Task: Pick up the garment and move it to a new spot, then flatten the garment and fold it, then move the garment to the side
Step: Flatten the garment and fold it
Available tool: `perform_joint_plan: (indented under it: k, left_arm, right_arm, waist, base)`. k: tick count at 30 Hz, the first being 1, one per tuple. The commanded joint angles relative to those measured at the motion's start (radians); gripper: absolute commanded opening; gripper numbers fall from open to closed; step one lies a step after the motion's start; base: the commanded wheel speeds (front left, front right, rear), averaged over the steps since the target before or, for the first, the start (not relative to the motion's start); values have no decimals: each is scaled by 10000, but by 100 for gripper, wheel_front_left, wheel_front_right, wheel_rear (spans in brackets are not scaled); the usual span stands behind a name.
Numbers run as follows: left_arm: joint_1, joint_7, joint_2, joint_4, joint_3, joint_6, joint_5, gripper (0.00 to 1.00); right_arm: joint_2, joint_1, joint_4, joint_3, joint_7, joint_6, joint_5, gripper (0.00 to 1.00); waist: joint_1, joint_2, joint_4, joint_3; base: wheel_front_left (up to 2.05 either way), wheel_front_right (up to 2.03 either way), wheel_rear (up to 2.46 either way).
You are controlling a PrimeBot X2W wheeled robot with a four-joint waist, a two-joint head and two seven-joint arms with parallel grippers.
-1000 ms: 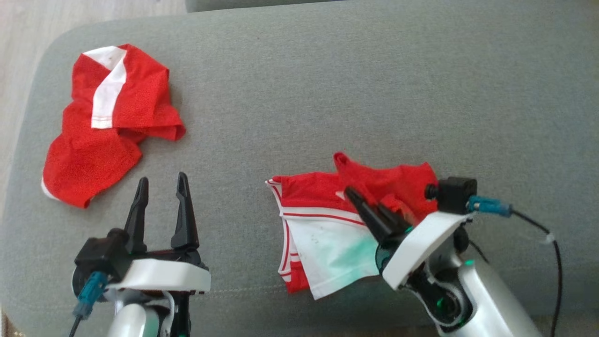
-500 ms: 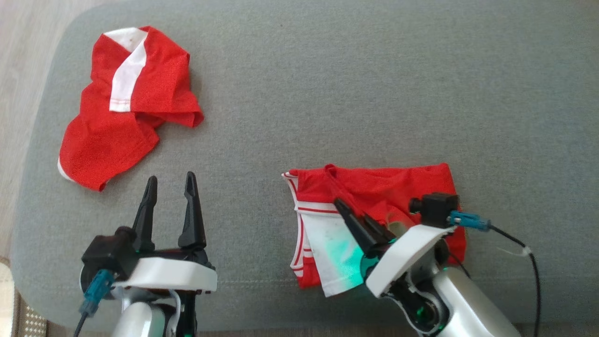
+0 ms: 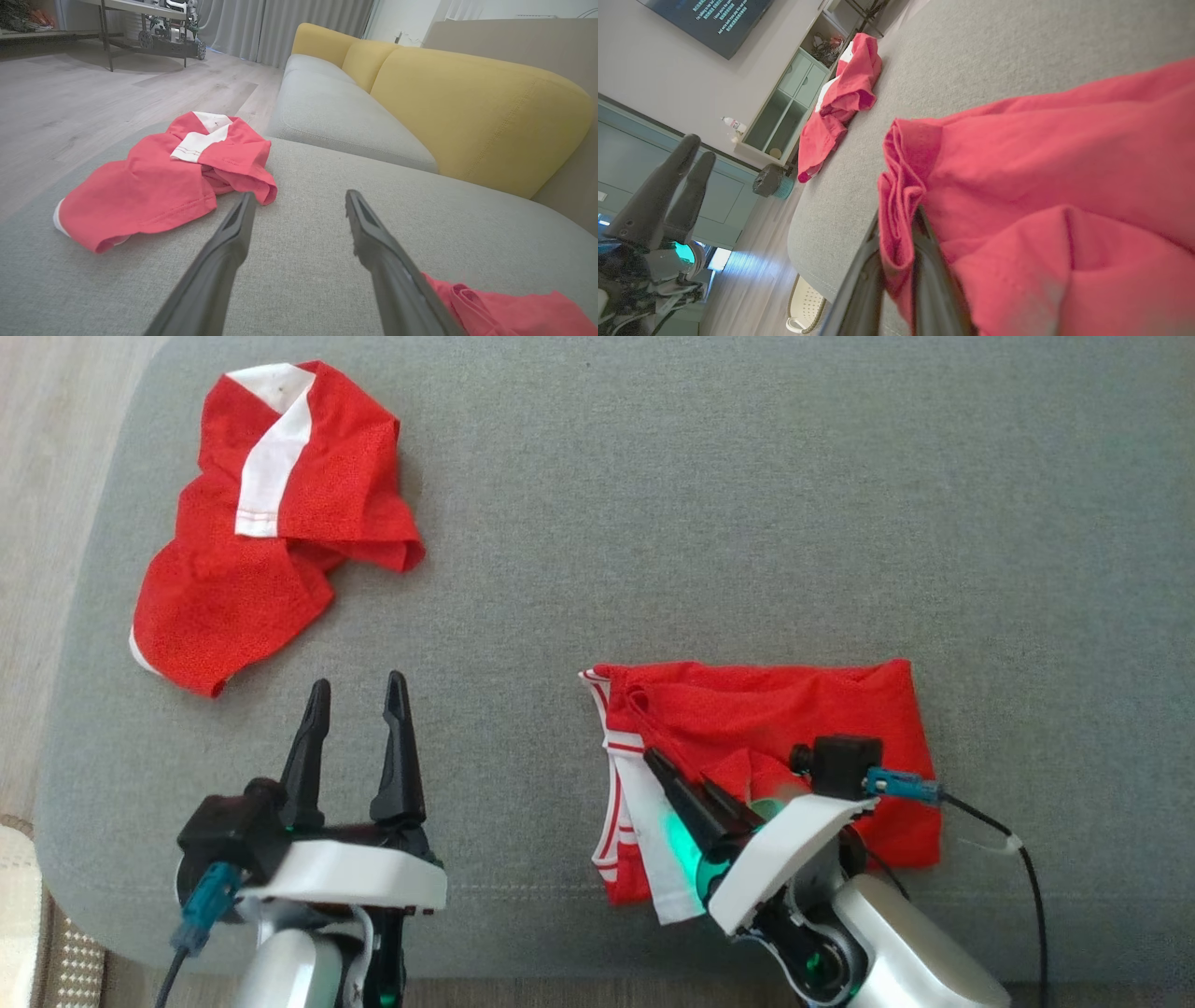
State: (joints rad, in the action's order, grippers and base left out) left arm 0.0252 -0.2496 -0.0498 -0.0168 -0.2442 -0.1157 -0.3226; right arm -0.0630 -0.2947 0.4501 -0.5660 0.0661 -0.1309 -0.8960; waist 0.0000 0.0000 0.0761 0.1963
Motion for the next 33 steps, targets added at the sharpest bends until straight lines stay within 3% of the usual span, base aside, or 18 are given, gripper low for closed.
perform_joint_plan:
  k: [1, 12, 17, 26, 29, 33]
  left_arm:
    - [315, -122, -5, 274, 308, -37, -33, 100]
    - [288, -122, -5, 164, 419, -41, -21, 100]
    - [149, -122, -5, 178, 602, 14, 70, 100]
    - [38, -122, -5, 307, 778, 75, 172, 100]
    - [85, -122, -5, 378, 797, 89, 171, 100]
    - [148, -122, -5, 440, 855, 125, 121, 100]
  right_arm:
    - [127, -390, -170, -296, 196, 2, -156, 100]
    - [127, -1091, 254, -511, 756, 2, -829, 100]
    - [127, -1241, -38, 120, 647, 2, -327, 100]
    - [32, -853, -1465, 2988, -336, 2, 2565, 100]
    - [-324, -545, -2317, 3533, -405, 2, 4083, 100]
    - [-478, 34, -3090, 4338, -129, 2, 4967, 100]
  waist:
    - [0, 0, -8, 2]
    - [0, 0, -260, -133]
    - [0, 0, -586, -362]
    - [0, 0, -1174, -636]
    - [0, 0, -1287, -616]
    - [0, 0, -1387, -597]
  base:
    - [0, 0, 0]
    - [0, 0, 0]
    - [0, 0, 0]
    - [0, 0, 0]
    - [0, 0, 0]
    - [0, 0, 0]
